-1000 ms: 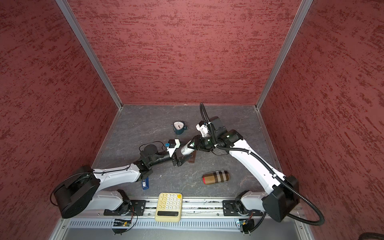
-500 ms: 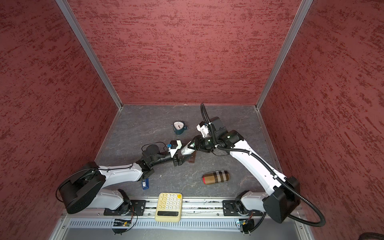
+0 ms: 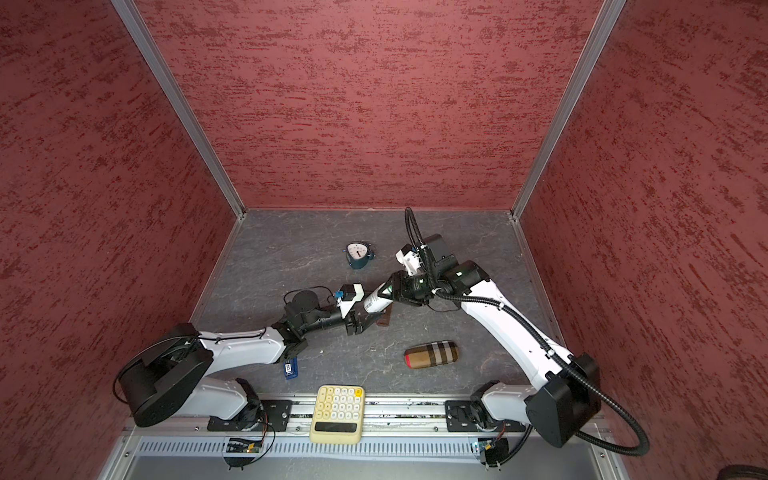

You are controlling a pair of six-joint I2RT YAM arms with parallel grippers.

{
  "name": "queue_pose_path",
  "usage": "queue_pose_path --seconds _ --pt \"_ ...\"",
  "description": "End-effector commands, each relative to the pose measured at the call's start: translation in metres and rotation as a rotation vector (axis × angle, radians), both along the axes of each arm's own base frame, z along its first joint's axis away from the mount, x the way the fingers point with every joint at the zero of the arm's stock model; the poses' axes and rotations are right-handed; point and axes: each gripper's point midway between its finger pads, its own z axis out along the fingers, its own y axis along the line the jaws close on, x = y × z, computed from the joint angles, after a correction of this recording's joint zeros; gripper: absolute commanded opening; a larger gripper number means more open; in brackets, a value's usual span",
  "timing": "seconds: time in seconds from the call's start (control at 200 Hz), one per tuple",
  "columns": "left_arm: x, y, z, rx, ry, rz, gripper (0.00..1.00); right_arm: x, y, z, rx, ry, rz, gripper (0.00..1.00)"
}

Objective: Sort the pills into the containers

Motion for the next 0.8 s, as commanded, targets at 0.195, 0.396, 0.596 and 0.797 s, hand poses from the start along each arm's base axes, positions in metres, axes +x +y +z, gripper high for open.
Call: queue_pose_path --seconds 0.195,0.396,0.596,0.797 --pt "-0.005 -0.003 0.001 0.006 -0.020 -0.042 0.62 0.004 0.002 0.013 0.056 -0.034 0.002 0.34" --pt "-0.002 -0.005 0.003 -0.001 -0.018 -0.041 0.54 0.003 0.003 0.010 0.061 -0.029 0.006 0.34" --pt "0.002 -0.006 0.003 0.005 -0.018 -0.030 0.32 0.004 0.003 0.017 0.075 -0.062 0.005 0.52" --pt "0.004 -0.005 0.001 0.014 -0.019 -0.022 0.25 0.008 -0.005 0.029 0.042 -0.120 -0.017 0.63"
